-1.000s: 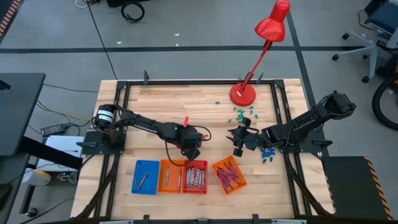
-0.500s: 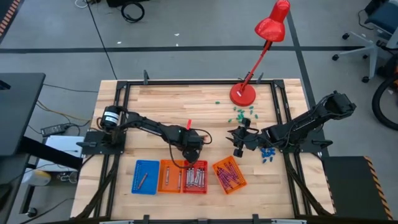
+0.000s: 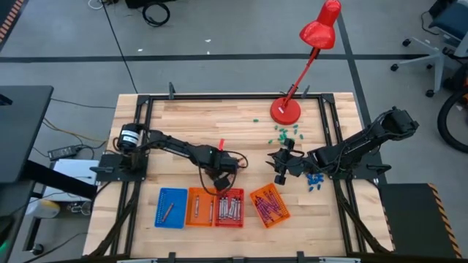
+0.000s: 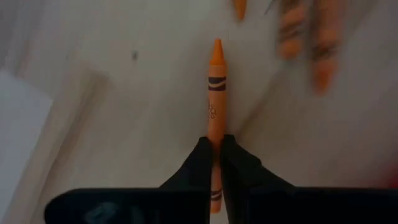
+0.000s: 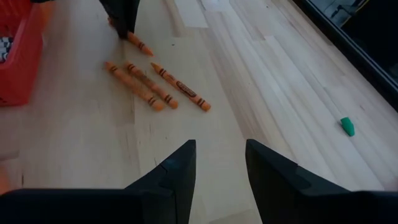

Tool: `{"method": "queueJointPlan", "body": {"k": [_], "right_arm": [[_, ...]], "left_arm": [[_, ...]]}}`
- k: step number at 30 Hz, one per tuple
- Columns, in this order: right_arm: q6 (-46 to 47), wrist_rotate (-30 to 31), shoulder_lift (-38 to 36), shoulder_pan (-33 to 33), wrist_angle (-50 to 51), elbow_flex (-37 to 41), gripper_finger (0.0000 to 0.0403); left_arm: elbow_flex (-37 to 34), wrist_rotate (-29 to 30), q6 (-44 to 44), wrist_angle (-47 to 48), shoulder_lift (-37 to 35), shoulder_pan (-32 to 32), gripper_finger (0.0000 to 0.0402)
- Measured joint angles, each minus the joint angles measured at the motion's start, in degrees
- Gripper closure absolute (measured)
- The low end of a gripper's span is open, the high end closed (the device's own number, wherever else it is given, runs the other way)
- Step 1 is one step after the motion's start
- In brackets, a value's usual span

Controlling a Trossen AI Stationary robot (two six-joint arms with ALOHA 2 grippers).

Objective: Sort crayons
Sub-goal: Put the orange crayon into the blue bin

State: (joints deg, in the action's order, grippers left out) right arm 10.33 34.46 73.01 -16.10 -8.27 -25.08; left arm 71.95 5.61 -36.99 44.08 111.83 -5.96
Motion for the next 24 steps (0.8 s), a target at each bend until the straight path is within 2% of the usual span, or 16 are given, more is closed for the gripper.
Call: {"method": "queueJointPlan", "body": {"k": [7, 12, 18, 24], "right_arm": [[0.0, 0.0, 0.0, 0.0, 0.0, 0.0, 0.0259], [-0.1, 0.0, 0.0, 0.0, -0.2, 0.0, 0.0259], [-4.0, 0.2, 0.0, 0.1, -3.7, 0.0, 0.0259], [-10.7, 0.2, 0.0, 0.9, -10.4, 0.0, 0.0259]], "left_arm": [[-0.6, 0.0, 0.1, 5.7, -4.0, 0.7, 0.0379], [-0.5, 0.9, -4.9, 10.4, -9.1, -1.1, 0.0378], [-0.4, 0.4, -20.1, 21.4, -16.4, -7.5, 0.0377], [-0.4, -2.3, -40.0, 26.8, -19.3, -18.6, 0.0377]]}}
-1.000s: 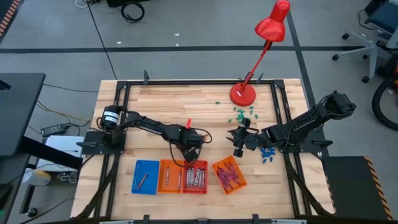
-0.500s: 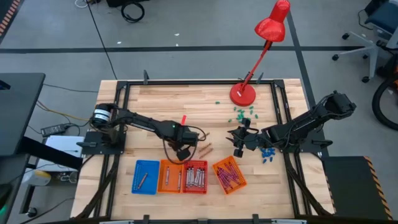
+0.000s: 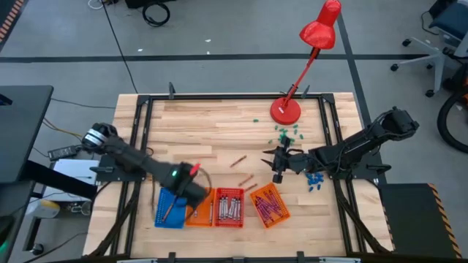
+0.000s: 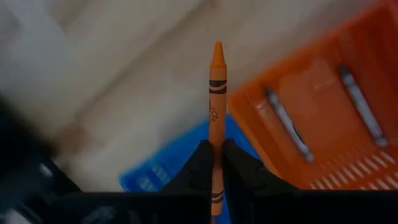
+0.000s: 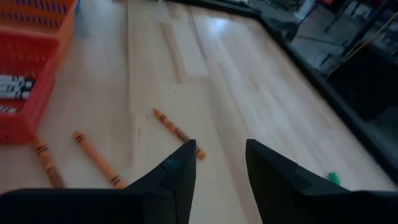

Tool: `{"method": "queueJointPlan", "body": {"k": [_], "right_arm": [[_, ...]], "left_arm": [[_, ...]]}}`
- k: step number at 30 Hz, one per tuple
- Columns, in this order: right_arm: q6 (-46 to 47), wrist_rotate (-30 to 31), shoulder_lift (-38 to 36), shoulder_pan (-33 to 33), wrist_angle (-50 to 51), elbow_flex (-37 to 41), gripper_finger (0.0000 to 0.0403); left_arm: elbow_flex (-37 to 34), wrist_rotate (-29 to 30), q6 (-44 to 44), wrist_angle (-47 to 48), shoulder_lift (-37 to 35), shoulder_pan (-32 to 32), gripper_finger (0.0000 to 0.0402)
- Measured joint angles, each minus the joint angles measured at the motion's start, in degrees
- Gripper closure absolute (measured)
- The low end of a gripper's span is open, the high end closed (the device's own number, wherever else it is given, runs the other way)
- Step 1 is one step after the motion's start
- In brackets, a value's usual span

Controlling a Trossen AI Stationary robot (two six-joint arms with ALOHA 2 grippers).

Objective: Sort crayons
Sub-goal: Put the orange crayon into the blue bin

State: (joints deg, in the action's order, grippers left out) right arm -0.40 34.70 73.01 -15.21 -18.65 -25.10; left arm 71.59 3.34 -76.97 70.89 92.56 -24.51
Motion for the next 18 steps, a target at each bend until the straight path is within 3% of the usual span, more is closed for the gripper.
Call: {"method": "queueJointPlan", "body": {"k": [5, 11, 18], "right_arm": [[-3.7, -1.5, 0.0, 1.7, -3.6, 0.0, 0.0259], [-5.7, -7.3, 0.0, 3.9, -8.8, 0.0, 0.0259], [-6.1, -9.3, 0.0, 4.2, -10.4, 0.0, 0.0259]], "left_arm": [[0.0, 0.1, -14.1, -3.3, 1.1, -9.2, 0.0370], [0.1, 0.9, -27.0, -5.2, 3.6, -15.6, 0.0320], [0.1, 0.9, -34.1, -5.1, 4.6, -19.5, 0.0277]]}}
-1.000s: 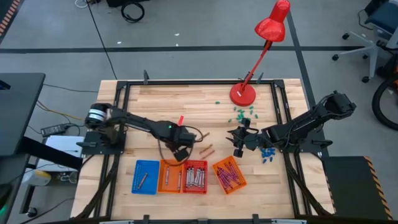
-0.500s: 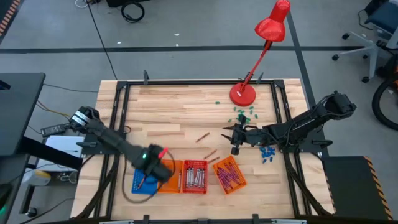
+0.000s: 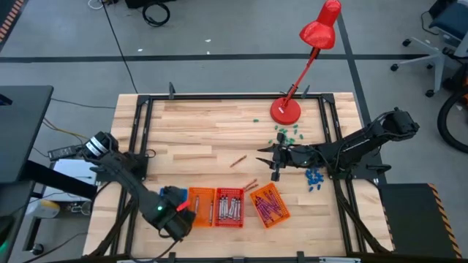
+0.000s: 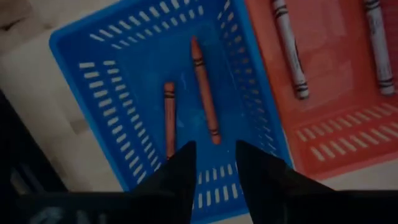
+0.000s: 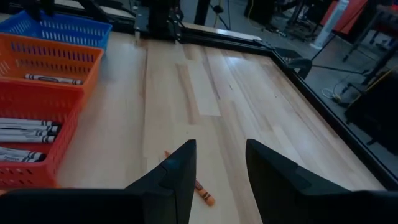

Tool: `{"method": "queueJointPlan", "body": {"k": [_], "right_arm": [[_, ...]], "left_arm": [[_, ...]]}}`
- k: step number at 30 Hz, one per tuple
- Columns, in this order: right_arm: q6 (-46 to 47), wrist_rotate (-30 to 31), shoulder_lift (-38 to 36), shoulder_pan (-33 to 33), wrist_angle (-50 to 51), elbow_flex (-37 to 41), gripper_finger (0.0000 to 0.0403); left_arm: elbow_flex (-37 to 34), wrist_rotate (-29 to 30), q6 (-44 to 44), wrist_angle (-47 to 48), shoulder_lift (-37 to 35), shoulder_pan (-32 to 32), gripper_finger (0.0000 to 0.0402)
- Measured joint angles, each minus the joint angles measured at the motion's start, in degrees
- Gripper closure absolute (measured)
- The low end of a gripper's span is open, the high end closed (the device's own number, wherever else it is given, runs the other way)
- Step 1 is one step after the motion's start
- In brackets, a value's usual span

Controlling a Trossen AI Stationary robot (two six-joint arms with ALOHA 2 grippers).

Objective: Sort crayons
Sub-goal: Put the orange crayon into the blue bin

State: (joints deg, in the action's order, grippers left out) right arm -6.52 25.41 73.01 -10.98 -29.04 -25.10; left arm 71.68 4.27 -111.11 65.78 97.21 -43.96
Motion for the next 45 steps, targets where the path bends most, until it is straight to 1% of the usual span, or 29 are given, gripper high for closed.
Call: {"method": "queueJointPlan", "body": {"k": [2, 5, 10, 13, 19, 22, 25, 28, 29, 31, 35, 37, 39, 45], "right_arm": [[-0.1, 0.0, 0.0, 0.0, -0.1, 0.0, 0.0259], [-0.6, -0.9, 0.0, 0.0, -0.1, 0.0, 0.0259], [-1.2, -6.4, 0.0, 0.0, -0.1, 0.0, 0.0259], [-1.2, -9.6, 0.0, 0.0, 0.6, 0.0, 0.0259], [0.5, -9.7, 0.0, -0.1, 1.1, 0.0, 0.0259], [1.9, -9.1, 0.0, -0.1, 2.7, 0.0, 0.0259], [3.4, -8.6, 0.0, -0.1, 4.8, 0.0, 0.0259], [4.8, -8.4, 0.0, -0.1, 6.4, -0.1, 0.0259], [5.3, -7.9, -0.1, -0.2, 7.3, 0.0, 0.0259], [6.3, -6.8, -0.1, -0.4, 8.6, 0.0, 0.0259], [7.5, -4.7, -0.1, -1.3, 11.1, 0.0, 0.0259], [8.1, -4.3, -0.1, -1.9, 11.9, 0.0, 0.0259], [8.5, -4.2, -0.1, -2.6, 12.2, 0.0, 0.0259], [9.4, -3.7, -0.2, -4.6, 13.3, 0.0, 0.0259]], "left_arm": [[0.0, 1.6, 0.6, -0.1, -0.3, 0.1, 0.0273], [0.3, 7.4, 6.2, -2.6, -0.6, 0.9, 0.0272], [0.3, 16.2, 19.7, -8.2, -0.6, 5.3, 0.0272], [0.3, 18.5, 29.7, -12.5, -0.4, 9.2, 0.0272], [0.4, 18.2, 50.1, -23.3, 0.6, 19.4, 0.0271], [0.4, 14.7, 58.0, -27.3, 1.3, 24.4, 0.0271], [0.5, 9.1, 63.4, -32.7, 3.1, 29.3, 0.0271], [0.6, 5.0, 68.1, -36.3, 6.2, 32.8, 0.0271], [1.4, 4.6, 69.4, -36.5, 7.6, 33.7, 0.0271], [3.7, 4.2, 72.3, -33.9, 10.1, 34.9, 0.0271], [9.9, 5.4, 77.3, -29.6, 15.1, 36.9, 0.0271], [12.1, 5.7, 79.0, -29.4, 17.1, 38.0, 0.0271], [13.2, 5.9, 80.1, -27.8, 18.7, 39.4, 0.0271], [13.5, 6.1, 82.5, -28.6, 21.1, 43.4, 0.0271]]}}
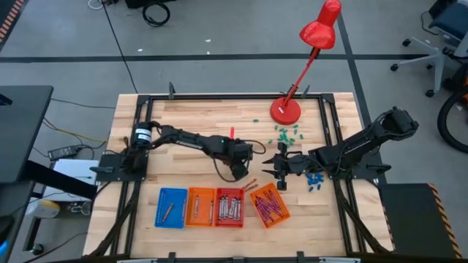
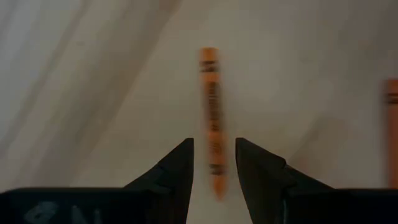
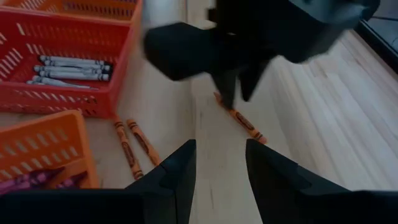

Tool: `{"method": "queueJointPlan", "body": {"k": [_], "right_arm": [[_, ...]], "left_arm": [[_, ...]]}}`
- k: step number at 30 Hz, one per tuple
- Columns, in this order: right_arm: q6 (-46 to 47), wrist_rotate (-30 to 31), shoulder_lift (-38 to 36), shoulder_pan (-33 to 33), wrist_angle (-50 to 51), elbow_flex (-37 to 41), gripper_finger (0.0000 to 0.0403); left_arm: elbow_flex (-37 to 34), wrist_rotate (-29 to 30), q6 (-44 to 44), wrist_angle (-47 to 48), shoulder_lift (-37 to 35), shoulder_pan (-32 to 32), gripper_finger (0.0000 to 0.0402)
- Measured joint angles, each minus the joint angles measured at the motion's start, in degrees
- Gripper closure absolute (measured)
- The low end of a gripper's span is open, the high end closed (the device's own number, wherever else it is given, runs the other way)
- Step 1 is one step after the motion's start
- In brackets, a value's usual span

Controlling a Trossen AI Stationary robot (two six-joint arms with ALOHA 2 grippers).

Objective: Sort crayons
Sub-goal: Put the orange crayon into the blue bin

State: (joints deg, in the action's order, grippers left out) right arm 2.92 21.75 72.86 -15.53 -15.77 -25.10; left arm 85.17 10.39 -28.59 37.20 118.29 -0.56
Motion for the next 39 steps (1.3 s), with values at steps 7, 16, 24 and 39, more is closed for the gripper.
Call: {"method": "queueJointPlan", "body": {"k": [7, 16, 24, 39], "right_arm": [[1.1, 3.2, 0.0, -2.3, 1.7, 0.0, 0.0259], [2.6, 5.3, 0.0, -3.7, 3.2, 0.0, 0.0259], [2.9, 5.6, 0.0, -3.9, 3.1, 0.0, 0.0259], [2.6, 5.6, 0.0, -3.9, 3.0, 0.0, 0.0259]], "left_arm": [[-0.5, -0.1, 4.7, -1.4, 0.6, 2.0, 0.0271], [-1.2, -1.1, 5.3, -2.3, 0.6, 2.3, 0.0271], [-1.2, -1.1, 5.4, -2.6, 0.3, 2.3, 0.0271], [-0.9, -6.0, 3.8, -3.3, 1.6, 1.8, 0.0271]]}}
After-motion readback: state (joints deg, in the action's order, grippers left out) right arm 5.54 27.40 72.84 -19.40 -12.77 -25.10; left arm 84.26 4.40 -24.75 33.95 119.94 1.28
